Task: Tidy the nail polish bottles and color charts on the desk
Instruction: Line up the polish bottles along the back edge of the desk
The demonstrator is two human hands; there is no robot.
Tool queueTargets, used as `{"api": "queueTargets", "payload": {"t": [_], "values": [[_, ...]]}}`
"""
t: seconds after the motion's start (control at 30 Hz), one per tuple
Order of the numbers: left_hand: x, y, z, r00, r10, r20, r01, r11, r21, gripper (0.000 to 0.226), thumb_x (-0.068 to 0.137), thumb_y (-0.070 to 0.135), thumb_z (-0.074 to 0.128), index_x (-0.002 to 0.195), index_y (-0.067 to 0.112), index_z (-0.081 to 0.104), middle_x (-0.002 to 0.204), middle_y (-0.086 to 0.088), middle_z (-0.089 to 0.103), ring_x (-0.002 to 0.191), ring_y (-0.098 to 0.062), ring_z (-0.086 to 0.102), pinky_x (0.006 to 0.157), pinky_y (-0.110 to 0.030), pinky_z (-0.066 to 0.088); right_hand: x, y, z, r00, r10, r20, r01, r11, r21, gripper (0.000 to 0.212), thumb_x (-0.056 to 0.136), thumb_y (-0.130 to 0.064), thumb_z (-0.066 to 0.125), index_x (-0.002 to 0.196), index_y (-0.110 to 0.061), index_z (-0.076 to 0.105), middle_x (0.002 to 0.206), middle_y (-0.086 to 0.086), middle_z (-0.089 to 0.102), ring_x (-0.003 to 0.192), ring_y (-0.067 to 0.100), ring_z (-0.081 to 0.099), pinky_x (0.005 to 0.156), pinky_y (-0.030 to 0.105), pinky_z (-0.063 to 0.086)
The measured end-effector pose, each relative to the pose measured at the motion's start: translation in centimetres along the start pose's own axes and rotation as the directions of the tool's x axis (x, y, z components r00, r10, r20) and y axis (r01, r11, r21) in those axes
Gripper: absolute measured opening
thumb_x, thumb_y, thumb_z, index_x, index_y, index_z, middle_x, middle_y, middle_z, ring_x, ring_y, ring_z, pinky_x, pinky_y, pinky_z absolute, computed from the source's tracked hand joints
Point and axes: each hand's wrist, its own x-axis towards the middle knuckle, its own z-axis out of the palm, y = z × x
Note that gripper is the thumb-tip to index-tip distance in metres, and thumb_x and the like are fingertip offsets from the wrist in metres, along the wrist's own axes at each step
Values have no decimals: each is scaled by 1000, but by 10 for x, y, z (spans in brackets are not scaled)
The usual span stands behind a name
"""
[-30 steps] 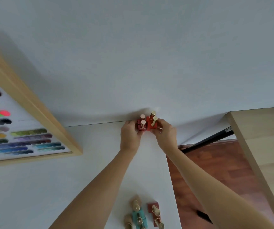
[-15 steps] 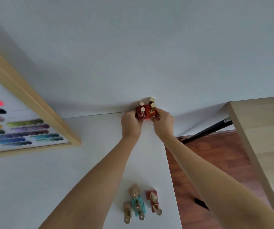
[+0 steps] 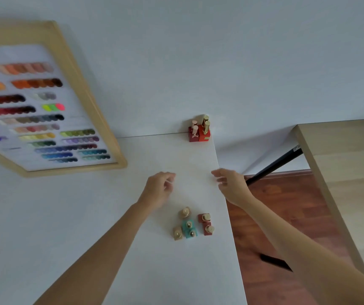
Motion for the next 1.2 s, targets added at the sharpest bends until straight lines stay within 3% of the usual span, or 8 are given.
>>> {"api": "queueTargets", "payload": {"t": [0.13,0.27,0.4,0.6,0.7,0.87,1.07,1.2], "values": [[-54,-12,0,970,-113,216,117,993,-5,55,80,-8,61,130,13,52,126,-12,54,103,-23,56,88,-29,49,-50,9,7,983,-19,184,31,998,-63,65,70,12,48,125,-22,56,121,3,60,96,13,58,79,20,49],[-84,-12,9,931,-15,365,-30,993,117,106,65,10,82,148,27,19,135,-3,34,110,-14,49,91,-21,45,-81,4,19,946,-29,321,65,993,-103,85,67,-3,73,135,-40,37,121,-2,46,100,13,53,80,24,51],[-85,-8,20,928,41,370,-114,977,179,122,58,15,85,147,41,6,142,2,21,118,-21,50,91,-30,51,-96,-5,33,950,-38,311,72,992,-99,92,64,-12,80,134,-48,32,117,-2,42,101,16,49,83,26,46],[-72,-13,31,912,112,394,-217,948,232,98,55,18,83,135,40,31,135,1,33,111,-22,55,92,-27,47,-109,-9,45,987,-27,157,45,993,-113,61,68,-11,75,120,-30,52,106,5,52,94,23,54,84,32,49],[-73,-14,32,923,132,361,-219,953,211,81,56,22,81,126,36,43,127,4,40,104,-21,59,92,-32,50,-115,-9,48,993,-1,119,14,994,-113,56,68,-14,75,117,-27,52,103,9,54,92,26,57,84,38,51],[-81,-18,27,942,168,290,-224,959,173,61,60,30,77,115,32,51,110,4,54,96,-20,60,84,-29,50,-124,-8,55,999,34,39,-31,996,-80,51,68,-21,76,112,-22,50,98,8,56,89,25,54,79,33,48],[-93,-29,25,962,176,208,-208,967,146,57,63,25,78,115,29,55,107,2,58,99,-18,58,86,-30,49,-133,-6,61,999,48,3,-47,998,-37,49,71,-23,75,113,-22,50,98,9,52,89,28,55,83,37,49],[-101,-33,25,981,134,144,-155,977,145,63,56,38,83,111,30,54,104,5,58,98,-17,55,86,-35,51,-135,-8,58,998,49,31,-49,999,-24,48,72,-36,77,111,-27,52,98,4,53,89,22,56,83,35,49]]}}
